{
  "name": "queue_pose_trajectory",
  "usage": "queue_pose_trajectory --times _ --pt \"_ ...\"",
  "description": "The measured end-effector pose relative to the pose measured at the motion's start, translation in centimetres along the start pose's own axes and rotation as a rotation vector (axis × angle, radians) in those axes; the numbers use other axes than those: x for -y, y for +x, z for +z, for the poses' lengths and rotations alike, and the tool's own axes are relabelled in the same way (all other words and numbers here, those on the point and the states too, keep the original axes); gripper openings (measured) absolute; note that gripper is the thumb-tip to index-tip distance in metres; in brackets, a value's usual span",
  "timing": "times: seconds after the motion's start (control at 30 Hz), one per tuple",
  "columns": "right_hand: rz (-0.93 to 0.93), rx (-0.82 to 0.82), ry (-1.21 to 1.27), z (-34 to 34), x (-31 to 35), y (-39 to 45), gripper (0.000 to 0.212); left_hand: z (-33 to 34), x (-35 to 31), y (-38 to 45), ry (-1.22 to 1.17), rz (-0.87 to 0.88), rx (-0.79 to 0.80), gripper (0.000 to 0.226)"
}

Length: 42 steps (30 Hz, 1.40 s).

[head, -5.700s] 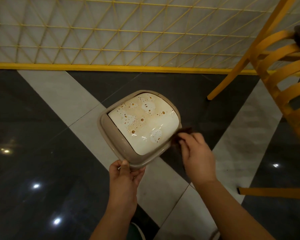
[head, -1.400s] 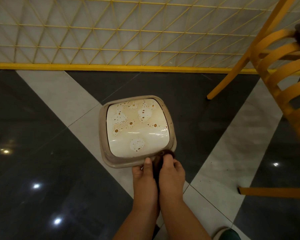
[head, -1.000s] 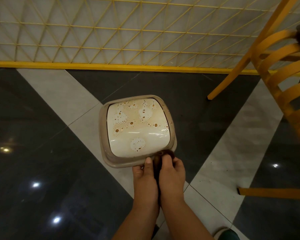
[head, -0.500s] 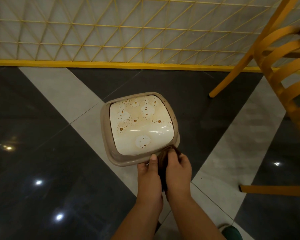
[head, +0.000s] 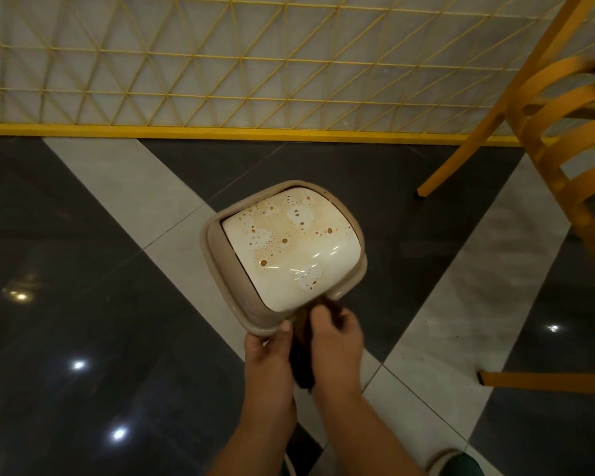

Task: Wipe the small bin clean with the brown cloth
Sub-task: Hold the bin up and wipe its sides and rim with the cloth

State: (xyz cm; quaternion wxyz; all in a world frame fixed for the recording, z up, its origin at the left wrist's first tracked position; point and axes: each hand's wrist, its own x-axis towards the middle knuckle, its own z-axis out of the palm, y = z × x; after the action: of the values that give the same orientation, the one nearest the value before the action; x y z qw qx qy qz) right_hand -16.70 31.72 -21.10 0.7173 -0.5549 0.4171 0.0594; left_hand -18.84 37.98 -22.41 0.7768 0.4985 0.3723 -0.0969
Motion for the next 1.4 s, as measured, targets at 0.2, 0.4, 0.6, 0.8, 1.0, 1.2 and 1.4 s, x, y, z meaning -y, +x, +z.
queue_pose_trajectory --times 0.2,0.4,0.6,0.8,1.0,1.2,1.4 --pt "-0.003 -0.001 -0.083 -0.7 0.5 0.5 0.008 -0.1 -0.3 -0.7 0.038 0.025 0.012 0.014" --pt "-0.003 0.033 -0.092 -0.1 0.4 0.4 0.009 0.6 -0.1 -0.7 0.065 -0.004 0.034 0.017" --pt "0.016 -0.017 -0.058 -0.2 0.7 0.3 0.009 -0.1 0.1 -0.7 0.066 0.016 0.035 0.023" --pt "0.071 -0.143 -0.033 -1.2 6.6 4.9 0.018 -2.1 -1.0 0.2 0.181 0.064 0.061 0.026" --pt "0.068 -0.067 0.065 -2.4 5.2 3.9 0.01 -3.4 -2.4 1.7 0.002 0.109 -0.148 0.014" --pt "0.01 0.004 0.224 -3.7 4.6 3.1 0.036 0.6 -1.9 0.4 -0.223 0.063 -0.113 0.044" --pt "-0.116 0.116 0.188 -2.1 2.2 1.5 0.046 4.2 -1.2 1.0 -0.329 0.06 -0.051 0.033"
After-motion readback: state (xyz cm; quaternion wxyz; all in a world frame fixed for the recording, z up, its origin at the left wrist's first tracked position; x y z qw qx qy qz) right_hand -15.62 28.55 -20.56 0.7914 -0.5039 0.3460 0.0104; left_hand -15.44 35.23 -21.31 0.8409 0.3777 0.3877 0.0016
